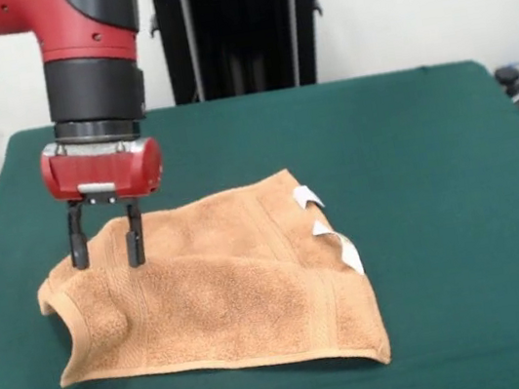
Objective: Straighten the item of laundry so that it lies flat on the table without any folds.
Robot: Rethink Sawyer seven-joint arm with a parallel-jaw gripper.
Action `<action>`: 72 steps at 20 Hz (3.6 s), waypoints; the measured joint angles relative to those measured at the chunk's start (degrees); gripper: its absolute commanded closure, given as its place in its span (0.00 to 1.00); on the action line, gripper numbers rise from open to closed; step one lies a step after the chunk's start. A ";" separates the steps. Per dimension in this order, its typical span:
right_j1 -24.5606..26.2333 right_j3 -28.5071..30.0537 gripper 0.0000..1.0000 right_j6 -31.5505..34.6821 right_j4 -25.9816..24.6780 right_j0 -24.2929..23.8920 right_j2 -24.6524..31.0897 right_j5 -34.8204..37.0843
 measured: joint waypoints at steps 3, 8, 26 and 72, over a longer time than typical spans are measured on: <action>-0.57 0.32 0.00 0.00 0.11 0.67 -0.30 0.14; -1.98 2.23 0.00 0.00 -0.52 0.69 0.98 0.15; -3.30 8.03 0.00 0.00 -0.05 7.92 1.16 -0.55; 0.33 -3.17 0.00 0.00 0.28 4.05 1.14 -0.52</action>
